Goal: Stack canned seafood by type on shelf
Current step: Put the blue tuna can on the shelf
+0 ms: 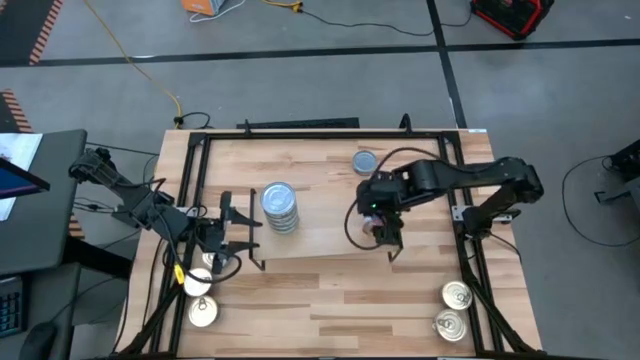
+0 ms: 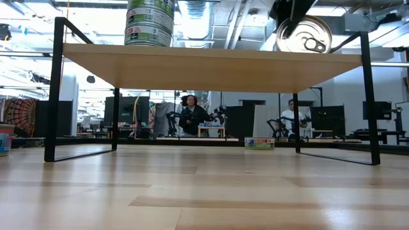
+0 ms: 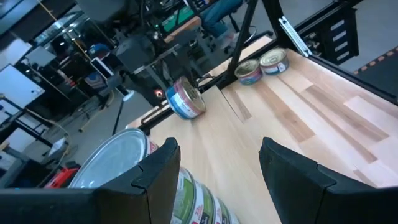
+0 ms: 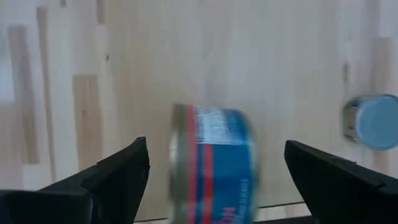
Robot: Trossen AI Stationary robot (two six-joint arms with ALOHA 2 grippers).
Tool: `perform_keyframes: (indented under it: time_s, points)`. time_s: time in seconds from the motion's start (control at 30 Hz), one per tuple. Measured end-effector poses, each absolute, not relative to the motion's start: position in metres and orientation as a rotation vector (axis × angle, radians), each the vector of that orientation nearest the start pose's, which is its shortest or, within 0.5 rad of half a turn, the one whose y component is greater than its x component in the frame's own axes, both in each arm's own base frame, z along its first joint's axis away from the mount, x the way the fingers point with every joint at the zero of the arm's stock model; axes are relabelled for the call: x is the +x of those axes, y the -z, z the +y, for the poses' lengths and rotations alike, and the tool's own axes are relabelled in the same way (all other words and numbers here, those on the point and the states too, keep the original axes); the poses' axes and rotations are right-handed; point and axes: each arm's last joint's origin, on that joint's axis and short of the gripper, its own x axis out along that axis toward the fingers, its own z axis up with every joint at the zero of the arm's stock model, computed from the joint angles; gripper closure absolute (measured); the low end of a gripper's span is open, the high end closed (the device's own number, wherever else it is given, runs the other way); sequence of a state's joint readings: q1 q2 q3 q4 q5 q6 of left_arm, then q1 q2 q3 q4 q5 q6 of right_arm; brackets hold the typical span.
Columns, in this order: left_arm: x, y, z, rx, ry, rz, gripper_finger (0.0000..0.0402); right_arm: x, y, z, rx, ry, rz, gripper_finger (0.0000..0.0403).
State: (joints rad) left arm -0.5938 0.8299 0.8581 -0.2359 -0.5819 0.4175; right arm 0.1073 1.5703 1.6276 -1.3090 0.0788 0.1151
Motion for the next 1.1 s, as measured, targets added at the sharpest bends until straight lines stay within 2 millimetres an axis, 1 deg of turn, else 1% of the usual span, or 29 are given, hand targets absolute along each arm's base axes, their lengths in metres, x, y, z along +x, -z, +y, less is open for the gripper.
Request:
perform_keyframes:
  time_s: [0.2, 0.33, 0.47, 0.57, 0.67, 0.77, 0.9, 1.0, 1.07, 1.1]
  points:
    - [0.154, -0.346, -0.085, 0.531, 0.048, 0.169, 0.0191, 0.296, -0.333, 0.028, -0.024, 0.051, 1.375, 0.0012]
    - [0.154, -0.346, -0.085, 0.53, 0.047, 0.17, 0.0191, 0.299, -0.324, 0.028, 0.03, 0.024, 1.447, 0.0035]
    - [0.154, -0.346, -0.085, 0.522, 0.048, 0.169, 0.0191, 0.304, -0.318, 0.025, 0.11, -0.039, 1.484, 0.009]
    - [0.154, -0.348, -0.086, 0.506, 0.078, 0.151, 0.0191, 0.304, -0.318, 0.02, 0.154, -0.108, 1.479, 0.0143]
    - [0.154, -0.348, -0.087, 0.497, 0.129, 0.135, 0.0191, 0.307, -0.32, 0.011, 0.192, -0.161, 1.435, 0.0199]
    - [0.154, -0.348, -0.088, 0.497, 0.137, 0.135, 0.0191, 0.313, -0.322, -0.001, 0.261, -0.217, 1.362, 0.0199]
    - [0.154, -0.348, -0.088, 0.499, 0.138, 0.14, 0.0191, 0.322, -0.324, -0.023, 0.374, -0.275, 1.24, 0.0199]
    - [0.154, -0.347, -0.088, 0.501, 0.14, 0.143, 0.0191, 0.325, -0.323, -0.039, 0.48, -0.323, 1.193, 0.0199]
    - [0.154, -0.347, -0.088, 0.502, 0.141, 0.149, 0.0191, 0.325, -0.322, -0.048, 0.551, -0.308, 1.182, 0.0195]
    - [0.154, -0.346, -0.088, 0.504, 0.142, 0.152, 0.0191, 0.328, -0.319, -0.053, 0.588, -0.276, 1.19, 0.0183]
